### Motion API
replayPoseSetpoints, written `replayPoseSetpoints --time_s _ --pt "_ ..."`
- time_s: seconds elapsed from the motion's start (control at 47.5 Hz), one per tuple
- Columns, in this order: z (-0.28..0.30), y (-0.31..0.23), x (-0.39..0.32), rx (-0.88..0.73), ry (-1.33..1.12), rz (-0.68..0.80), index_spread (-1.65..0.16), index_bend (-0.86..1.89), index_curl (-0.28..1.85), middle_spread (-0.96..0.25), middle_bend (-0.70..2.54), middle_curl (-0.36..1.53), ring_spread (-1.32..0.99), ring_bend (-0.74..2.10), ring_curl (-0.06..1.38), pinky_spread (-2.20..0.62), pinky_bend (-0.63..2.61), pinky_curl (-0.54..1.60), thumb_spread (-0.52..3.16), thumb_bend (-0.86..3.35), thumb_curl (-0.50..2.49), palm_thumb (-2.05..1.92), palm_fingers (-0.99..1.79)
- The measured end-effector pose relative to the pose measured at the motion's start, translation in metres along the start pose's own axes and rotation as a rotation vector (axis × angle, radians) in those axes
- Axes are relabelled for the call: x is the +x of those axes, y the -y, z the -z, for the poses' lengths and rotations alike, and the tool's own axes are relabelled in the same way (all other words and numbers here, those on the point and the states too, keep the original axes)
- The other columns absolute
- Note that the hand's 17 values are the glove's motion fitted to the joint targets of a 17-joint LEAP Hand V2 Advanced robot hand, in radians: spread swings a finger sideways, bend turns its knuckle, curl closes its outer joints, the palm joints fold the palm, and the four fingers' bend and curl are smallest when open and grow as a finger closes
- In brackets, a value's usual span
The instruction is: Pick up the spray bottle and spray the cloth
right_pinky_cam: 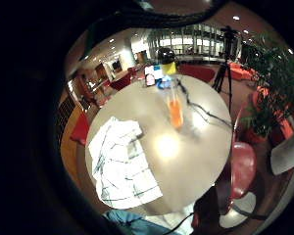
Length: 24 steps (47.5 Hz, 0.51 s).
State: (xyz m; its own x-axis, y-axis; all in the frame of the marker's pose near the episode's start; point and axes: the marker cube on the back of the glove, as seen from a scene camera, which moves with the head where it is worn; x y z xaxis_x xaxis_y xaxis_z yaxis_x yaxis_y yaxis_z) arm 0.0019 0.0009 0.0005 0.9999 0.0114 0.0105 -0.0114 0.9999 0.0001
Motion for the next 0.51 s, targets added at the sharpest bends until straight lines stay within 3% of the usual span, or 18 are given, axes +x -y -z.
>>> replayPoseSetpoints --time_s 0.19,0.505 --pt "-0.006 -0.002 0.016 0.152 0.101 0.032 -0.2 0.06 0.05 0.14 0.19 0.11 0.13 0.38 0.13 0.19 0.59 0.22 0.76 0.27 0.19 0.56 0.19" --pt "-0.03 -0.004 0.042 0.222 0.187 -0.053 -0.28 0.09 0.08 0.06 0.22 0.2 0.12 0.53 0.22 0.18 0.68 0.3 0.96 0.17 0.29 0.65 0.15"
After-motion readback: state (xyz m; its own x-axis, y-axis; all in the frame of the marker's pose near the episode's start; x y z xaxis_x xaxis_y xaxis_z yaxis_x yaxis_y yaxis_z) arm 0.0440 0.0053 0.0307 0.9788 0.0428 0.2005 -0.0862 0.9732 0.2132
